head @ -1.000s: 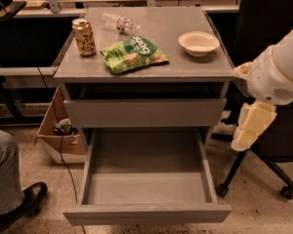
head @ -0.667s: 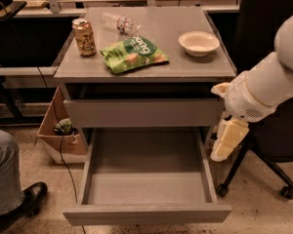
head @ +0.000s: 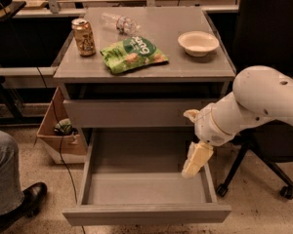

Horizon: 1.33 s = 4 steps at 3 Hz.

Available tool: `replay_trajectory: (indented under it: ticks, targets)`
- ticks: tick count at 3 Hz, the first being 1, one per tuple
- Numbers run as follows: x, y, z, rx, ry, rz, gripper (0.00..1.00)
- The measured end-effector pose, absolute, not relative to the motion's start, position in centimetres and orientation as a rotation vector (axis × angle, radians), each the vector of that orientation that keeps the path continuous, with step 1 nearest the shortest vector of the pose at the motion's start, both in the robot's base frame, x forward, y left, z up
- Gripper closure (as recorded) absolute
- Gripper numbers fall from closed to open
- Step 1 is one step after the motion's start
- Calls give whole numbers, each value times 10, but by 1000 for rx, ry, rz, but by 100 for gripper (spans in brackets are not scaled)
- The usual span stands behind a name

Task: Close middle drawer

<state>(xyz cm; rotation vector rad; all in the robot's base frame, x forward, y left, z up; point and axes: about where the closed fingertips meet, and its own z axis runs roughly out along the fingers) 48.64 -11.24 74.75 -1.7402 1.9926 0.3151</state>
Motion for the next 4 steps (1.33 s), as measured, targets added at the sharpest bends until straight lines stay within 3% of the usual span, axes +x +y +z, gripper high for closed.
replay_trajectory:
  ticks: [2, 4]
  targets:
    - [485, -103, 731, -1723, 1978, 344, 0]
    - [497, -58, 641, -1663, 1959, 451, 0]
